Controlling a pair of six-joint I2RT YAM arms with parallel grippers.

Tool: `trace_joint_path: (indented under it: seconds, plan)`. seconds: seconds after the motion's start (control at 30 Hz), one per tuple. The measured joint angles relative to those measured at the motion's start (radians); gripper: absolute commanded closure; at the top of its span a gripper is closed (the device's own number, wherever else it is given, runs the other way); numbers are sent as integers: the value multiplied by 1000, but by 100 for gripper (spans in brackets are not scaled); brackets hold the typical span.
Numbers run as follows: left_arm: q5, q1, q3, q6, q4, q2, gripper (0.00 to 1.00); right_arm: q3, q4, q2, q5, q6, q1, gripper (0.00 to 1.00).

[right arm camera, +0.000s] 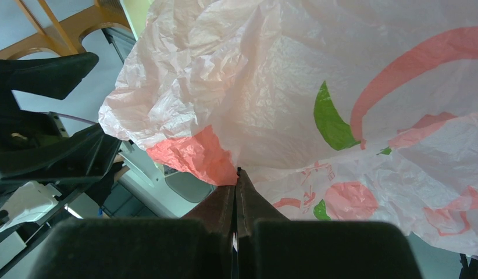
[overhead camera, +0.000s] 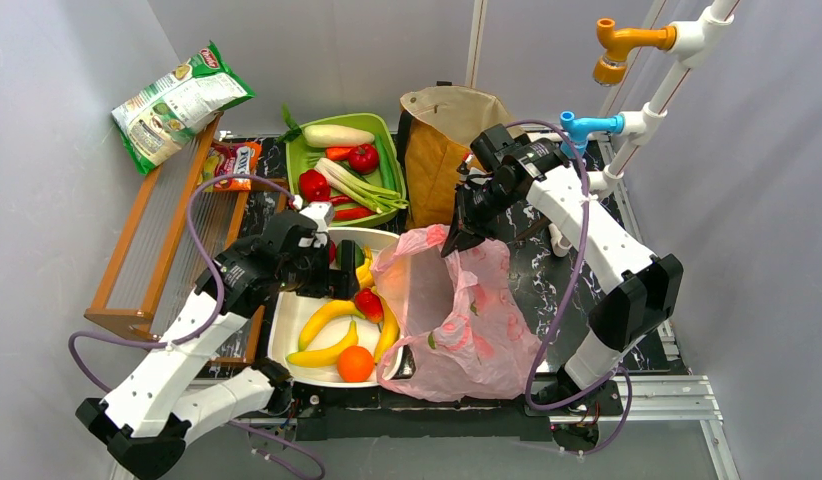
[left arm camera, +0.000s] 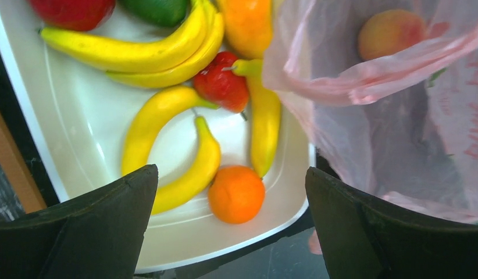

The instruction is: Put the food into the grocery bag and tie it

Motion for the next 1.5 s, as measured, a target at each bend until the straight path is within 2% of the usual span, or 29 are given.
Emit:
trace_joint_path:
  seconds: [0.23,0.57,0.77,0.97,1.13,1.37,1.5]
  plan:
    - [-107,0,-117,-9,-41,-49,2,-19,23,-9,0,15,0,99]
    - [-232,0,-190,-4,5,36,2,-39,42,-14,-8,26,0,99]
    - [-212,0,-287,5,108,48,2,-39,42,-14,-10,26,0,99]
    - [-151,1,-294,-34,217,112,2,-38,37,-14,-11,25,0,99]
    - [-143,7,-298,-44,242,143,2,-31,30,-13,-10,21,0,99]
    - [-89,178,-350,-117,235,214,3,-5,19,11,-8,20,-1,99]
    - [-57,211,-403,-153,226,216,4,3,5,20,-7,18,-2,99]
